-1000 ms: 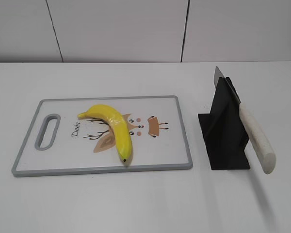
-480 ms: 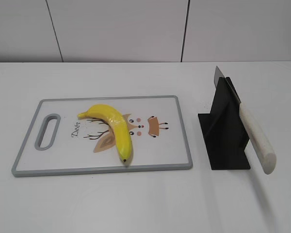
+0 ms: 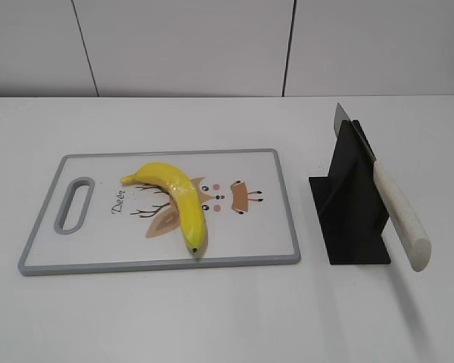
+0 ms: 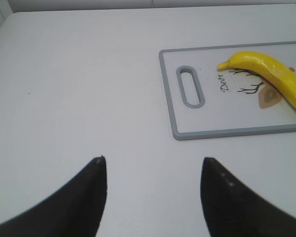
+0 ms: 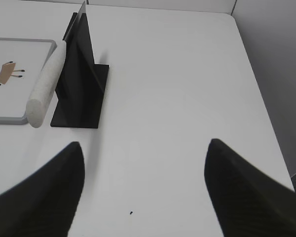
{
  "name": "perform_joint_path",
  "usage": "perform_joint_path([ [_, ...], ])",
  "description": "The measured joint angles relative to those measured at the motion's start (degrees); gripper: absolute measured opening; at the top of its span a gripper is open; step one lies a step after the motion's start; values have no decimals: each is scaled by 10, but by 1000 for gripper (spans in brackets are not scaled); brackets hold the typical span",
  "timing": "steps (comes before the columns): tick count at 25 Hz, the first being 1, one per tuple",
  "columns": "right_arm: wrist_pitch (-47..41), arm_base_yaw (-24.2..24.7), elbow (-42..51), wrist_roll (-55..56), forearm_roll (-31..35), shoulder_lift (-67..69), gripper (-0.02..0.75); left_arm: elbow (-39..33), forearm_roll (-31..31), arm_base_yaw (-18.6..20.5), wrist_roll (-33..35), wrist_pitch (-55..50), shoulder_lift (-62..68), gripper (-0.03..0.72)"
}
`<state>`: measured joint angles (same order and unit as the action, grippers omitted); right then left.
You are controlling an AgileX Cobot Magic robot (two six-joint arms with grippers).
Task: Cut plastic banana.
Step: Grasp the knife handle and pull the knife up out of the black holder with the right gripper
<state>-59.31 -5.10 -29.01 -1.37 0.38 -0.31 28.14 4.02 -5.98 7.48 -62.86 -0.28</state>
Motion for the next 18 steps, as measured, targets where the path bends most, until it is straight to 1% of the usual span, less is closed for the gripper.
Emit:
perform_joint_path([
  [8,-3,0,-2,0,0,11,582,0,0,0,0,0,0,560],
  [12,-24,0,-24,0,0,102,582,0,0,0,0,0,0,558],
  [18,-58,0,-96,0,1,254,582,0,0,0,0,0,0,558],
])
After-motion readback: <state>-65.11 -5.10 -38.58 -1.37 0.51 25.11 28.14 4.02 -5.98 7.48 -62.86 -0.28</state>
